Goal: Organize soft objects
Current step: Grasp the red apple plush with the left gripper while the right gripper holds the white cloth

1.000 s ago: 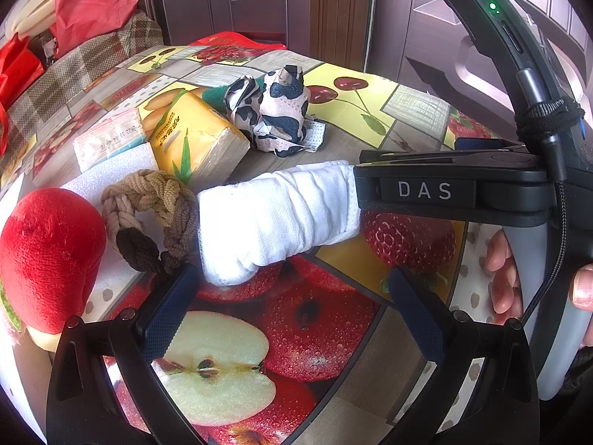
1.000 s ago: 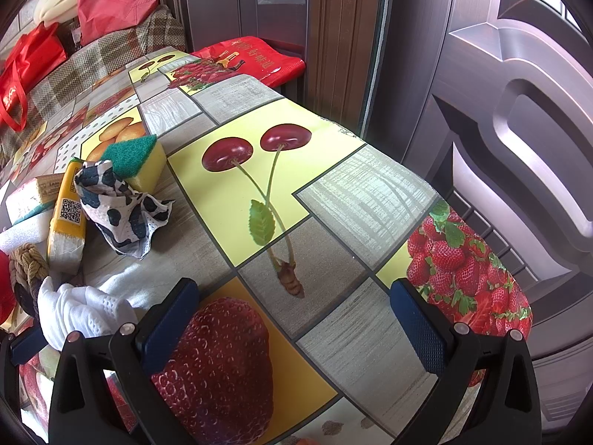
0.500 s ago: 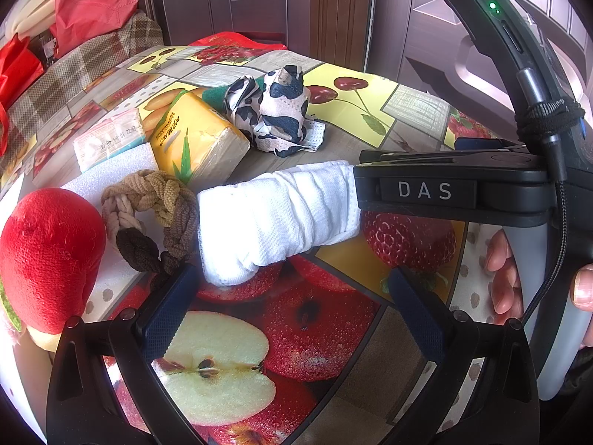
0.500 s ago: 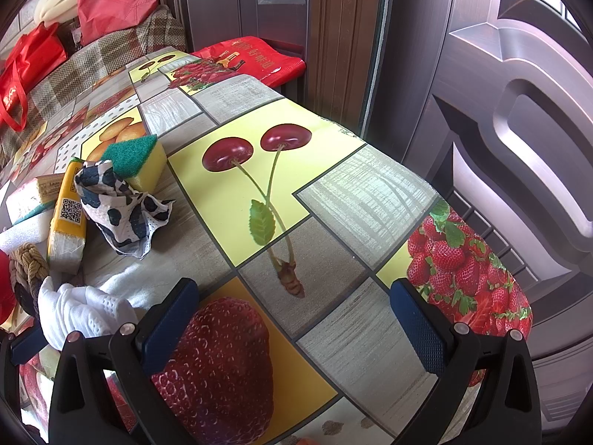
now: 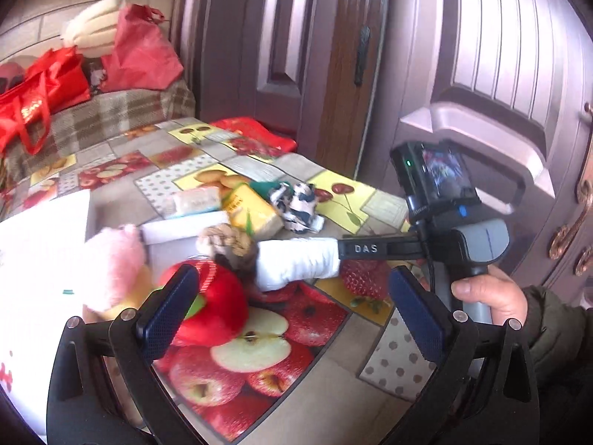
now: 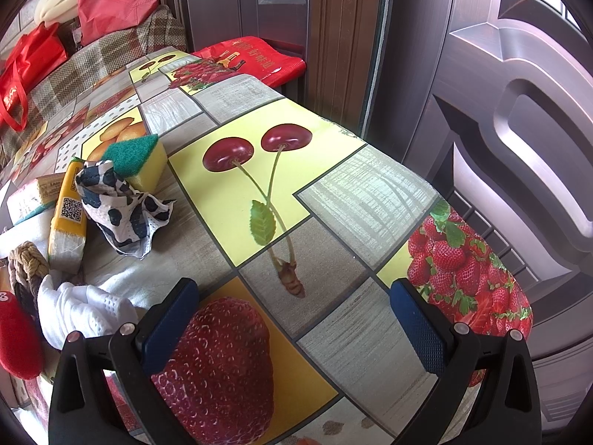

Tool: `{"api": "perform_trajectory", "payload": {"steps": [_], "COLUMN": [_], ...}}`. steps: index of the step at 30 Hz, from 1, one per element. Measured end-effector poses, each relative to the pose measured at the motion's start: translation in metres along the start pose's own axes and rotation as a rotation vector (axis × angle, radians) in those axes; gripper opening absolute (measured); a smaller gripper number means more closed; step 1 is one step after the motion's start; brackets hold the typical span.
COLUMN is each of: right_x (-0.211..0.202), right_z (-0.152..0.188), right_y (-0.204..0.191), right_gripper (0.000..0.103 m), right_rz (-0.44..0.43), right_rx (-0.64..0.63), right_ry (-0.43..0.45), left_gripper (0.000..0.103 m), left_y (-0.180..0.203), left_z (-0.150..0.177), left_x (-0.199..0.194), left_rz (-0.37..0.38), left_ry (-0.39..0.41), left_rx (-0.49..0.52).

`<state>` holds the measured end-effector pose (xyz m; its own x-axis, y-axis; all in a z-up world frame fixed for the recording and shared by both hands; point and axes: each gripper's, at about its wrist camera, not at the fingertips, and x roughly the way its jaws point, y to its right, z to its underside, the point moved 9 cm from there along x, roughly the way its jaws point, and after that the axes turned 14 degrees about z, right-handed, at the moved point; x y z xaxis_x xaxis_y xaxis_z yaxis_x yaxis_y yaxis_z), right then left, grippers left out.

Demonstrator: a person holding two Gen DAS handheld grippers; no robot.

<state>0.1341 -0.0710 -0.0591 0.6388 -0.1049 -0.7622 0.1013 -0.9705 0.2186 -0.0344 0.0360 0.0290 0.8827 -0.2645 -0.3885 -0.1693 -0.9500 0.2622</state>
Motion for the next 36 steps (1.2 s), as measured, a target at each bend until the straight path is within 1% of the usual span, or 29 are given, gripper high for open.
{"api": "perform_trajectory", "payload": {"steps": [1, 2, 4, 6, 8, 9, 10, 11, 12, 13, 14, 15, 16, 17, 18, 19, 20, 22, 23, 25, 26, 27, 28, 29, 30, 31, 32, 33, 36], "right_x": [0.000, 0.000, 0.000, 0.000, -0.002, -0.004, -0.006, -0.014, -0.025, -0.039, -0.055, -0.071, -0.082, -0.090, -0.090, -0.090, -0.090, -0.087, -0.084, -0.086, -0.085, -0.084, -0.087, -0.084, -0.080, -0.077, -0.072, -0.072, -0.080], "right_z": [0.000, 0.000, 0.000, -0.001, 0.001, 0.000, 0.000, -0.002, -0.004, -0.008, -0.012, -0.015, -0.016, -0.015, -0.012, -0.008, -0.001, 0.010, 0.013, 0.018, 0.020, 0.021, 0.022, 0.024, 0.026, 0.028, 0.031, 0.032, 0.033], "right_y": [0.000, 0.000, 0.000, -0.001, 0.004, 0.004, 0.003, 0.002, 0.001, -0.002, -0.006, -0.010, -0.013, -0.018, -0.031, -0.044, -0.047, -0.063, -0.074, -0.088, -0.095, -0.101, -0.103, -0.106, -0.108, -0.111, -0.111, -0.110, -0.098], "right_gripper": [0.103, 0.103, 0.103, 0.103, 0.103, 0.103, 0.103, 0.103, 0.103, 0.103, 0.103, 0.103, 0.103, 0.103, 0.103, 0.103, 0.103, 0.103, 0.103, 0.102, 0.102, 0.099, 0.092, 0.089, 0.079, 0.063, 0.062, 0.058, 0.053], "right_rz": [0.002, 0.001, 0.000, -0.001, -0.007, -0.019, -0.051, -0.121, -0.215, -0.318, -0.436, -0.533, -0.562, -0.566, -0.527, -0.529, -0.580, -0.597, -0.576, -0.566, -0.558, -0.545, -0.539, -0.533, -0.530, -0.523, -0.514, -0.519, -0.553], "right_rx": [-0.001, -0.001, 0.000, 0.001, 0.006, 0.013, 0.024, 0.041, 0.054, 0.054, 0.038, 0.008, -0.034, -0.089, -0.194, -0.275, -0.306, -0.402, -0.455, -0.526, -0.556, -0.580, -0.594, -0.610, -0.629, -0.645, -0.656, -0.658, -0.633], "right_ry": [0.000, 0.000, 0.000, 0.000, 0.003, 0.009, 0.023, 0.053, 0.099, 0.161, 0.225, 0.286, 0.334, 0.363, 0.388, 0.370, 0.309, 0.285, 0.295, 0.316, 0.325, 0.332, 0.335, 0.326, 0.314, 0.305, 0.294, 0.293, 0.313], "left_gripper": [0.102, 0.102, 0.102, 0.102, 0.102, 0.102, 0.102, 0.101, 0.099, 0.097, 0.096, 0.095, 0.094, 0.093, 0.091, 0.090, 0.090, 0.090, 0.090, 0.090, 0.088, 0.079, 0.075, 0.074, 0.071, 0.066, 0.065, 0.061, 0.059], "left_y": [-0.009, -0.018, -0.035, -0.046, -0.049, -0.050, -0.051, -0.054, -0.056, -0.056, -0.057, -0.057, -0.058, -0.060, -0.062, -0.065, -0.068, -0.072, -0.073, -0.075, -0.076, -0.078, -0.082, -0.085, -0.085, -0.084, -0.084, -0.083, -0.078], "left_z": [-0.002, -0.001, 0.002, 0.008, 0.014, 0.017, 0.020, 0.023, 0.024, 0.026, 0.027, 0.029, 0.030, 0.033, 0.035, 0.038, 0.041, 0.043, 0.041, 0.038, 0.037, 0.037, 0.040, 0.041, 0.043, 0.046, 0.047, 0.045, 0.038], "left_x": [-0.013, -0.022, -0.035, -0.042, -0.044, -0.043, -0.040, -0.029, -0.022, -0.015, -0.008, 0.000, 0.006, 0.012, 0.017, 0.020, 0.022, 0.024, 0.024, 0.028, 0.031, 0.035, 0.039, 0.043, 0.045, 0.047, 0.047, 0.045, 0.032], "left_rz": [-0.029, -0.071, -0.123, -0.150, -0.180, -0.184, -0.186, -0.170, -0.170, -0.175, -0.182, -0.186, -0.196, -0.207, -0.217, -0.230, -0.236, -0.229, -0.230, -0.234, -0.238, -0.251, -0.260, -0.269, -0.262, -0.253, -0.252, -0.242, -0.227], "left_ry": [0.016, -0.004, -0.016, -0.025, -0.031, -0.042, -0.055, -0.083, -0.100, -0.118, -0.138, -0.160, -0.179, -0.198, -0.214, -0.225, -0.234, -0.242, -0.238, -0.241, -0.249, -0.263, -0.284, -0.300, -0.308, -0.318, -0.317, -0.305, -0.241], "left_rx": [-0.015, -0.024, -0.053, -0.074, -0.046, -0.043, -0.045, -0.085, -0.088, -0.084, -0.080, -0.079, -0.067, -0.062, -0.065, -0.071, -0.082, -0.102, -0.106, -0.106, -0.106, -0.103, -0.108, -0.110, -0.105, -0.108, -0.106, -0.107, -0.094]}}
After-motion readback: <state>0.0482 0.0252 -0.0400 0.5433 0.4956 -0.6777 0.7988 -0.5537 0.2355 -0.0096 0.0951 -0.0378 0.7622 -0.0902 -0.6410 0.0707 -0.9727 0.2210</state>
